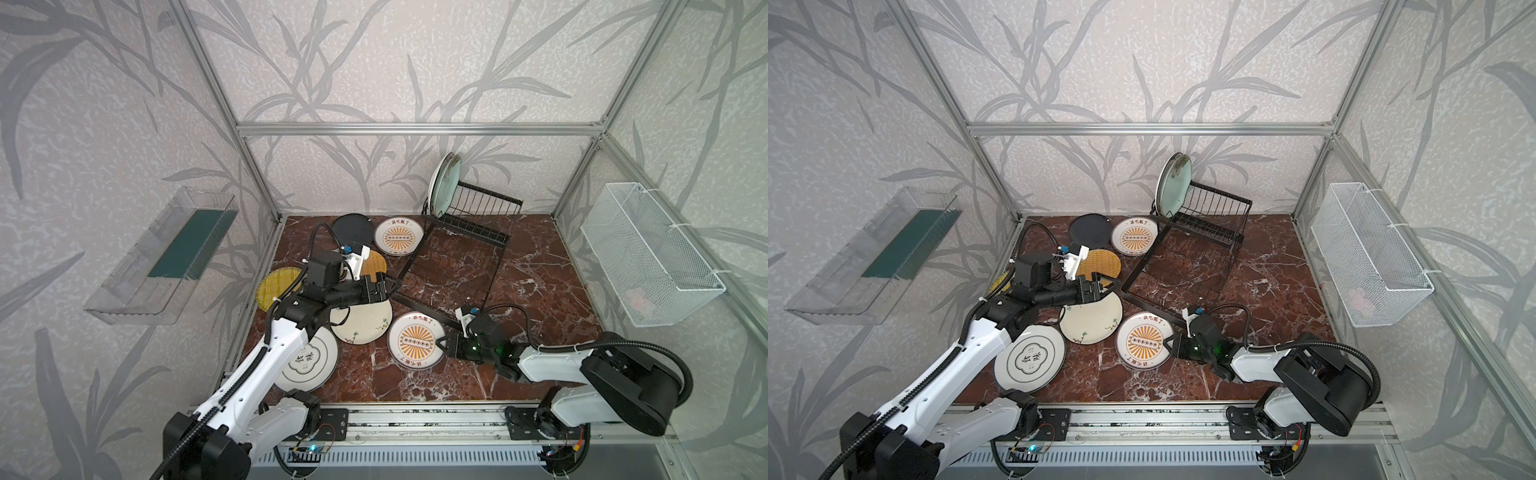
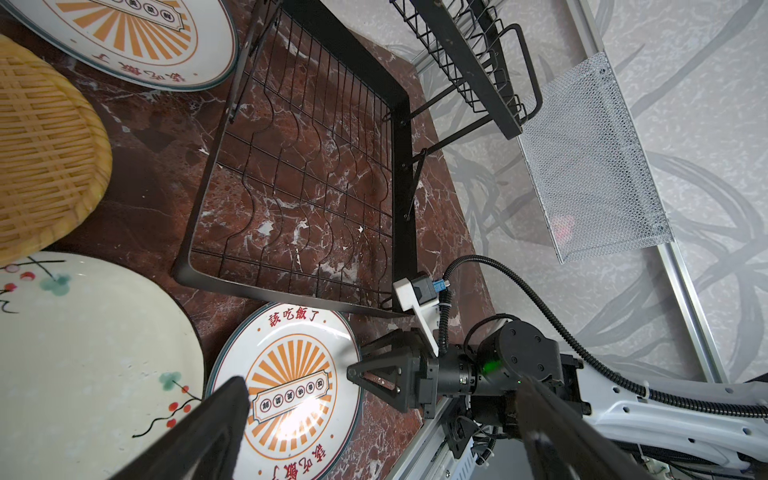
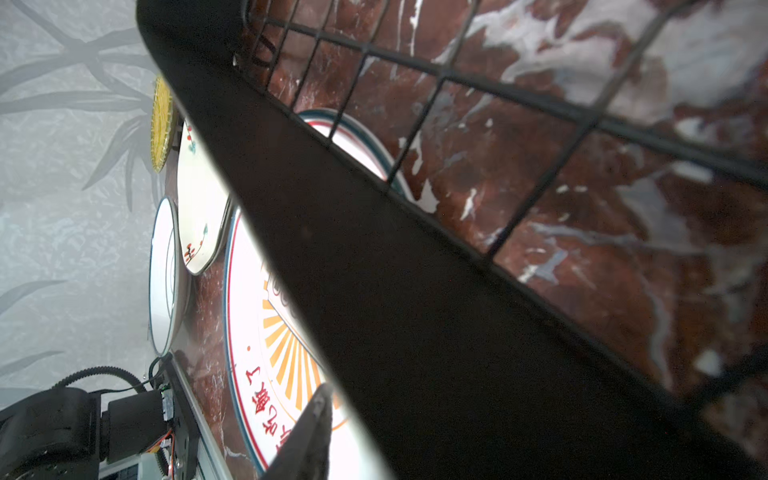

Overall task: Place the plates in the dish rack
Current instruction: 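Grasp the sunburst plate's edge with the right gripper and tilt it upright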

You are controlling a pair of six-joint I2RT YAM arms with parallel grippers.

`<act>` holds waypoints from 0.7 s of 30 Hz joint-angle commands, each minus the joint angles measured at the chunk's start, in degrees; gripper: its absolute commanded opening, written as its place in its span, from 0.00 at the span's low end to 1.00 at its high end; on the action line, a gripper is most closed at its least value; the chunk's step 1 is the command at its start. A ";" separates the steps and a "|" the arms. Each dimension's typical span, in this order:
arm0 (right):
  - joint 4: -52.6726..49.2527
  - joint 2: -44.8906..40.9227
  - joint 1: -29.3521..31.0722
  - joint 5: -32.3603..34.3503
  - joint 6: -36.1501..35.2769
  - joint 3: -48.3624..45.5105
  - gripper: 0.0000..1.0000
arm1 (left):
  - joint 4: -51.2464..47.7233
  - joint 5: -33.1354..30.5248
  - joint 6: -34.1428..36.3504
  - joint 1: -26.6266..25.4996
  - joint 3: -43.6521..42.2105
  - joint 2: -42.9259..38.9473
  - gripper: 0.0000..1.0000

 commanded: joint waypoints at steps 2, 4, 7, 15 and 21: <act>1.55 1.74 0.30 1.93 2.59 -2.23 0.27 | 0.47 -1.56 -0.48 0.26 -0.37 -1.47 0.99; 1.37 1.61 0.41 2.39 2.93 -2.54 0.23 | 0.14 -2.13 -0.28 0.34 -0.33 -1.93 0.99; 0.50 0.78 0.45 2.65 3.13 -2.76 0.18 | -0.44 -2.75 -0.03 0.37 -0.33 -2.50 0.99; -3.85 -3.65 0.42 3.30 3.50 -3.21 0.06 | -1.66 -4.57 0.33 0.46 -0.31 -3.90 0.99; -7.75 -8.31 0.42 2.89 5.14 -3.07 0.00 | -2.42 -5.58 0.55 0.55 -0.14 -4.65 0.99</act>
